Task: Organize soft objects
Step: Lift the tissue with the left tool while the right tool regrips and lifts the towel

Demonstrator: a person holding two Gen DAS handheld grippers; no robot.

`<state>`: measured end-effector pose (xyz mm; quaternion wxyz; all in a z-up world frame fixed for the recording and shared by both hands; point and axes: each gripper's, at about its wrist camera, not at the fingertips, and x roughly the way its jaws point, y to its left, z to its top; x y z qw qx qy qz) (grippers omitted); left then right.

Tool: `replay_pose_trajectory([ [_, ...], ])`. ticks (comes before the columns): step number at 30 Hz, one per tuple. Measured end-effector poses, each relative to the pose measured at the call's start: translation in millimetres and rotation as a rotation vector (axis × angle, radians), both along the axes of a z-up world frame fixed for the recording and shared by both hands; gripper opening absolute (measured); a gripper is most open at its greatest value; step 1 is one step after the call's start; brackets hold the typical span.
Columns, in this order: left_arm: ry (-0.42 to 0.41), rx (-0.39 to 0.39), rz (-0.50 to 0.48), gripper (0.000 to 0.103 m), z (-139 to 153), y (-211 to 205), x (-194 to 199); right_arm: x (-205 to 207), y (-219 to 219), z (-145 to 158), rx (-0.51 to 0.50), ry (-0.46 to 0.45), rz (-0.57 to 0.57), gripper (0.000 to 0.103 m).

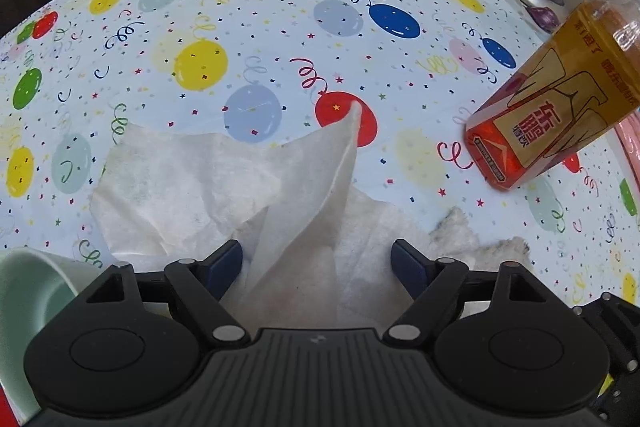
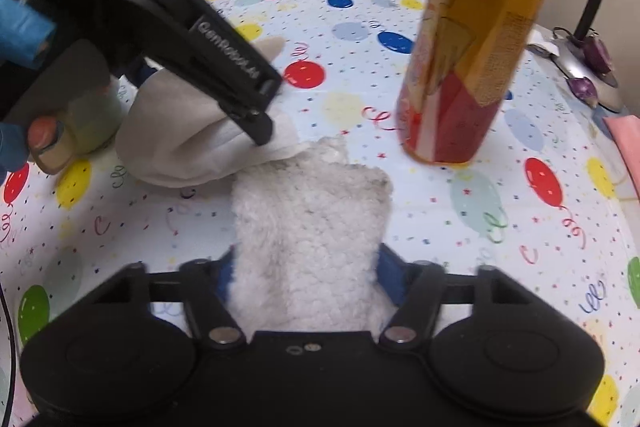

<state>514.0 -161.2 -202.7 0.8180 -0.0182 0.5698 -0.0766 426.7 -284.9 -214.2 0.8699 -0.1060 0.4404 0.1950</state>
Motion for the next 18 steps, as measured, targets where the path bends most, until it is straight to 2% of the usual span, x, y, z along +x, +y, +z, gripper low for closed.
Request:
replay_pose_trajectory([
  [2,-0.013,0.034,-0.004,0.074,0.3,-3.2,-2.7,0.1,-9.0,1.4,0.006,-0.008,-0.008,0.038],
  [3,-0.021,0.058,-0.012,0.069,1.0,-5.1,-4.2,0.3,-12.2,1.9,0.007,-0.008,-0.011,0.036],
  [4,-0.029,0.085,-0.024,0.059,1.7,-6.9,-5.8,0.2,-14.7,2.6,0.011,-0.007,-0.016,0.033],
  [7,-0.048,0.101,-0.043,0.030,5.3,-7.4,-9.2,-1.3,-18.2,3.0,0.022,-0.007,-0.029,0.030],
  [10,-0.041,0.075,-0.027,0.014,6.6,-0.8,-10.2,-3.1,-17.5,3.0,0.028,-0.009,-0.043,0.028],
  [13,-0.054,0.045,-0.010,0.009,10.9,5.0,-14.8,-5.4,-17.7,4.1,0.040,-0.006,-0.060,0.025],
  [18,-0.082,-0.021,-0.008,0.008,30.0,11.7,-26.8,-13.6,-26.1,15.9,0.087,-0.021,-0.101,0.022],
])
